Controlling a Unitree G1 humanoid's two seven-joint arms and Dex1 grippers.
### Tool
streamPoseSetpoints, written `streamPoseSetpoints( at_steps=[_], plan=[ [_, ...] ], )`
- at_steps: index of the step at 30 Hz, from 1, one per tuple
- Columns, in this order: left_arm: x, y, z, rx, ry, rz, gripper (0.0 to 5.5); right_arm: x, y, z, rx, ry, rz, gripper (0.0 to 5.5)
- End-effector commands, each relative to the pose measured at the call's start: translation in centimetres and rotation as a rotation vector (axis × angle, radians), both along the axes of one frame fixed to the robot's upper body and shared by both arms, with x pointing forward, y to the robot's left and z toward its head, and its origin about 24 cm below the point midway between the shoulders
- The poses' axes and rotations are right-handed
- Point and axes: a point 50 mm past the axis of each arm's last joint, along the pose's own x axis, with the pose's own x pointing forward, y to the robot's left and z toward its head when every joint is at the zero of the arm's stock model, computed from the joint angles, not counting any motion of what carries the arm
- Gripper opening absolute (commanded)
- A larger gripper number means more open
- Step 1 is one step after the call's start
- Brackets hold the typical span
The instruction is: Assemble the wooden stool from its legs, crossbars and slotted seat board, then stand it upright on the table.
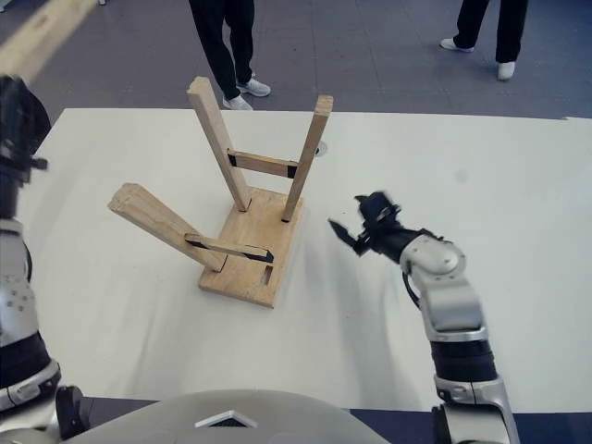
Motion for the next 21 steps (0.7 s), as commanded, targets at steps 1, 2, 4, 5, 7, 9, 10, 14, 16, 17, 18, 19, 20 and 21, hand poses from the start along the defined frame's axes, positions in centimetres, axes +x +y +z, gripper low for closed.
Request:
streamPoseSetpoints(
  at_steps=[1, 2, 4, 5, 7, 9, 10, 14, 16, 17, 18, 19, 20, 21],
  plan=[
    [-1.1, -1.1, 5.5, -0.101, -0.122, -0.201, 2.06, 1.0, -0.5, 6.4, 0.328, -0.099, -0.012, 3.65],
    [-1.4, -1.9, 6.3, -0.147, -0.128, -0.304, 2.06, 0.9, -0.1, 8.1, 0.438, -0.110, 0.037, 3.65],
    [-1.9, -3.7, 7.1, -0.270, -0.105, -0.516, 2.06, 0.7, 1.6, 11.2, 0.648, -0.115, 0.175, 3.65],
    [-2.0, -4.3, 7.2, -0.322, -0.090, -0.588, 2.06, 0.4, 2.5, 12.2, 0.719, -0.108, 0.240, 3.65],
    [-2.1, -5.6, 6.7, -0.416, -0.047, -0.726, 2.06, 0.2, 4.6, 13.5, 0.866, -0.070, 0.342, 3.84],
    [-2.3, -6.7, 6.2, -0.496, -0.013, -0.841, 2.06, 0.0, 6.7, 14.1, 0.991, 0.000, 0.415, 4.15],
    [-2.3, -7.2, 5.9, -0.529, 0.003, -0.888, 2.06, -0.1, 7.5, 14.1, 1.047, 0.044, 0.440, 4.39],
    [-2.1, -8.6, 4.4, -0.647, 0.084, -1.018, 2.06, -0.4, 10.4, 14.3, 1.259, 0.205, 0.546, 5.24],
    [-2.1, -9.3, 3.6, -0.666, 0.127, -1.066, 2.06, -0.7, 11.4, 14.5, 1.316, 0.253, 0.614, 5.49],
    [-2.1, -9.6, 3.3, -0.668, 0.146, -1.090, 2.06, -0.8, 11.7, 14.7, 1.333, 0.265, 0.641, 5.50],
    [-2.2, -10.0, 3.0, -0.685, 0.164, -1.112, 2.06, -0.9, 12.1, 14.8, 1.325, 0.270, 0.668, 5.50],
    [-2.2, -10.3, 2.8, -0.690, 0.181, -1.131, 2.06, -0.9, 12.4, 14.8, 1.314, 0.276, 0.682, 5.50],
    [-2.2, -10.6, 2.6, -0.692, 0.194, -1.143, 2.06, -1.0, 12.8, 14.9, 1.294, 0.270, 0.695, 5.50],
    [-2.3, -10.9, 2.4, -0.692, 0.206, -1.154, 2.06, -1.0, 13.1, 15.1, 1.282, 0.263, 0.704, 5.50]
  ],
)
